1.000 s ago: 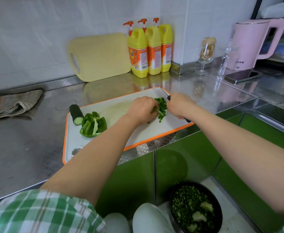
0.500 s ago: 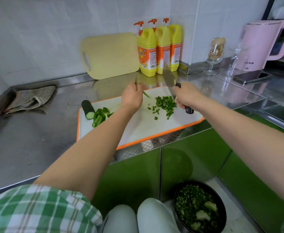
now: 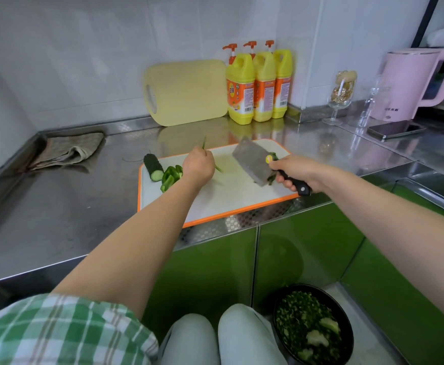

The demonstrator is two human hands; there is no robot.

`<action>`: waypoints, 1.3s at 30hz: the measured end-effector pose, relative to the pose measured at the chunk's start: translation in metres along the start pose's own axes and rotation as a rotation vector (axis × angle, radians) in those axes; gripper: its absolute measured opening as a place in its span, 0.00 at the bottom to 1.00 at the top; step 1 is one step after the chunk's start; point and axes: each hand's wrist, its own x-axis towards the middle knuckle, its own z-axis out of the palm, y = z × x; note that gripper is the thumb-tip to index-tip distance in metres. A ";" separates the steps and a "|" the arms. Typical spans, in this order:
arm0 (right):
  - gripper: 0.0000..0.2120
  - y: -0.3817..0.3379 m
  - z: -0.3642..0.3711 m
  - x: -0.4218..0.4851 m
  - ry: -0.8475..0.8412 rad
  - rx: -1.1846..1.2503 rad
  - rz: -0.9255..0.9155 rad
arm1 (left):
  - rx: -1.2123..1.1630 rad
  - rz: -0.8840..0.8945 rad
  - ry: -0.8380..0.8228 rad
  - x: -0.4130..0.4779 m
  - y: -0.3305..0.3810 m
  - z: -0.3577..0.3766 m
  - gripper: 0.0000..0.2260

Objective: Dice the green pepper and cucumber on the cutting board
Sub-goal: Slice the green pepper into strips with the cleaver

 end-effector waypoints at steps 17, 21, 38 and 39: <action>0.07 0.003 -0.006 -0.011 0.070 -0.073 -0.107 | 0.035 0.039 -0.118 -0.004 -0.004 -0.002 0.14; 0.10 -0.004 0.009 -0.008 0.049 -0.101 -0.179 | 0.357 0.168 -0.137 -0.002 -0.008 -0.001 0.12; 0.12 -0.031 0.035 0.003 0.034 -0.577 -0.039 | 0.533 0.579 -0.312 -0.005 -0.024 -0.021 0.19; 0.12 -0.030 0.036 0.003 0.038 -0.577 -0.026 | 0.559 0.615 -0.301 -0.004 -0.024 -0.022 0.18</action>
